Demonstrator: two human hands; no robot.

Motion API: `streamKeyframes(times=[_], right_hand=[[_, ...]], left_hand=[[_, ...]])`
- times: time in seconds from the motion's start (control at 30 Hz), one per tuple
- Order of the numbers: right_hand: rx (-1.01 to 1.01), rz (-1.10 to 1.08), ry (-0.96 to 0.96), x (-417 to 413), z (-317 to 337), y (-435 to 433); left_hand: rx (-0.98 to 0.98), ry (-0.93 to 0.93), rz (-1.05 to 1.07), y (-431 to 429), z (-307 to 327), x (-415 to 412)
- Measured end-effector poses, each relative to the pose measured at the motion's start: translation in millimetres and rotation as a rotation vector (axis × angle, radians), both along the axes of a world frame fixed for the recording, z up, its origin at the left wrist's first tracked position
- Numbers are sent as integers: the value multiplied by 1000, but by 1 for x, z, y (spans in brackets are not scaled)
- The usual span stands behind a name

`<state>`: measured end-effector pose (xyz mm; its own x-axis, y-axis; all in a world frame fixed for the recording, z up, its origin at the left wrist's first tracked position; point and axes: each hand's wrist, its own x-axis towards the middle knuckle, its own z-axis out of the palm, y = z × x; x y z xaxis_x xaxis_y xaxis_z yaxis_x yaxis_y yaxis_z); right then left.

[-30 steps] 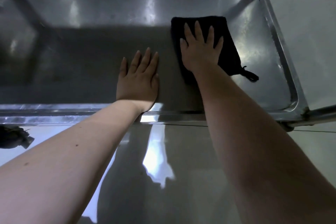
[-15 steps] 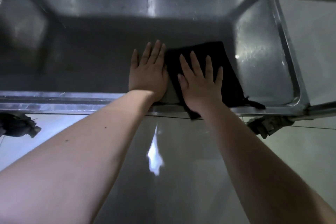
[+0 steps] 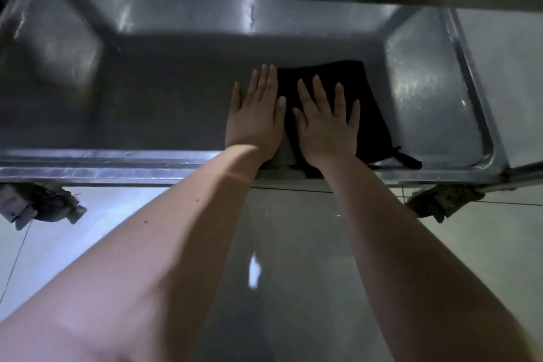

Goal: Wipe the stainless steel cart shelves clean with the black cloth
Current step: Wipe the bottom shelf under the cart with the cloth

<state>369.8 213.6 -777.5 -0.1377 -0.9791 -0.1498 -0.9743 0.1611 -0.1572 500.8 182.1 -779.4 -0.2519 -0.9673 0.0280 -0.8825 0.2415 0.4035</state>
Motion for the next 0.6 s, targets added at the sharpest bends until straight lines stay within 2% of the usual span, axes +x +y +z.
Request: streamKeyframes(times=[0.07, 0.17, 0.27, 0.33, 0.37, 0.43, 0.5, 0.6], right_hand=[[47, 6, -47, 1, -1, 7], [2, -12, -294, -22, 13, 4], [-184, -156, -321, -73, 18, 23], [-180, -258, -370, -94, 18, 39], [-165, -291, -440, -97, 17, 43], [-137, -335, -539, -96, 15, 39], [-94, -337, -560, -98, 16, 31], [-87, -376, -645, -104, 19, 26]], left_hand=[[-2, 9, -12, 0, 1, 0], [-20, 3, -16, 1, 3, -1], [-98, -155, -28, 8, 10, -5], [-193, -260, -137, 11, 18, -13], [-211, -249, -211, 13, 22, -22], [-139, -127, -329, 15, 27, -53], [64, -59, -301, 19, 28, -88], [208, -192, -126, 30, 18, -117]])
